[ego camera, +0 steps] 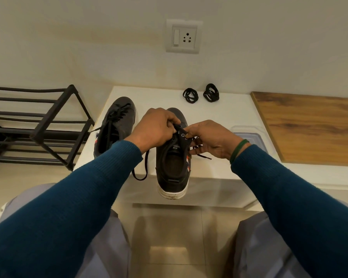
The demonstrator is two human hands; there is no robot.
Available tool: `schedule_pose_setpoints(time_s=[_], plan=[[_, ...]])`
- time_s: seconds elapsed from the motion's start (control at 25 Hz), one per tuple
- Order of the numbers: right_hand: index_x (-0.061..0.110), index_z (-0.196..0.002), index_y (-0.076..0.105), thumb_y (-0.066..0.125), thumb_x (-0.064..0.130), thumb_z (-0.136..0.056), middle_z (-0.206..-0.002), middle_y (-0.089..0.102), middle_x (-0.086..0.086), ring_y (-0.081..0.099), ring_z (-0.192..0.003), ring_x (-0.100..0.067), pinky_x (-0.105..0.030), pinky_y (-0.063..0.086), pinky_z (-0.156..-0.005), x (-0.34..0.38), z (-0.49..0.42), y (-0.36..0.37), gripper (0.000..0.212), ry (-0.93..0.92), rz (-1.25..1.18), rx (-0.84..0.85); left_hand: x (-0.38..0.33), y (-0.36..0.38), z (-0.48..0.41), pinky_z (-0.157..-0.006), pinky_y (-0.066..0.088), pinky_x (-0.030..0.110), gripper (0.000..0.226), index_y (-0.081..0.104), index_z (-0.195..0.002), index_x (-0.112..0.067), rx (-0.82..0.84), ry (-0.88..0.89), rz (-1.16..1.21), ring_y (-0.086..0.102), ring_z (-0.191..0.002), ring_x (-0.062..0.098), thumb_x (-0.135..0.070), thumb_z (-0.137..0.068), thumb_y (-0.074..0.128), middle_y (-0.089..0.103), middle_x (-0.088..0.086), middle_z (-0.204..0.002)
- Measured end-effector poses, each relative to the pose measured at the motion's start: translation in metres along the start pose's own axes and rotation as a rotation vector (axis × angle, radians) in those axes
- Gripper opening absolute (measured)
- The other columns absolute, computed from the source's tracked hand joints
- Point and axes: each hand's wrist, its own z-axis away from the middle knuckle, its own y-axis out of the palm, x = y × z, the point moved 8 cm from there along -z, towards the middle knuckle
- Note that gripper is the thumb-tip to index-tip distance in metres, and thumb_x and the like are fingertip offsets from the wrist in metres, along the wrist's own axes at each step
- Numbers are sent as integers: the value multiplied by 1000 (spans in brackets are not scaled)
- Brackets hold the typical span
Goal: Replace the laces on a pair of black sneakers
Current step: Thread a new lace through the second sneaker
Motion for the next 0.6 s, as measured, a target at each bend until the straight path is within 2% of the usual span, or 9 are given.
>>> schedule_pose_setpoints(time_s=[0.2, 0.32, 0.48, 0.6], plan=[[-2, -108, 70, 58, 11, -93, -90, 70, -13, 69, -74, -18, -32, 58, -67, 1, -1, 0, 23, -18, 28, -18, 1, 1, 1, -89, 56, 24, 26, 76, -109, -23, 8, 4, 57, 68, -93, 7, -7, -95, 60, 74, -4, -106], [2, -102, 69, 58, 22, -98, -81, 65, -10, 63, -71, -20, -33, 55, -67, -5, -3, 2, 23, -8, -90, -36, 2, 2, 1, -88, 56, 23, 24, 77, -107, -24, 2, 13, 62, 68, -90, 6, -10, -94, 64, 74, -6, -100], [5, -90, 68, 61, 12, -94, -65, 56, -5, 49, -57, -14, -24, 43, -50, -8, -3, 7, 11, -67, -24, -180, 2, 6, 0, -86, 52, 17, 23, 76, -107, -26, 44, 47, 49, 67, -85, 0, -12, -89, 71, 70, -16, -89], [9, -89, 63, 50, 8, -97, -81, 58, -7, 55, -73, -18, -29, 48, -61, 11, 1, 4, 15, -167, 7, -281, 2, 4, -2, -81, 49, 13, 25, 75, -108, -28, 86, 61, 36, 63, -81, -4, -14, -88, 73, 67, -19, -87]])
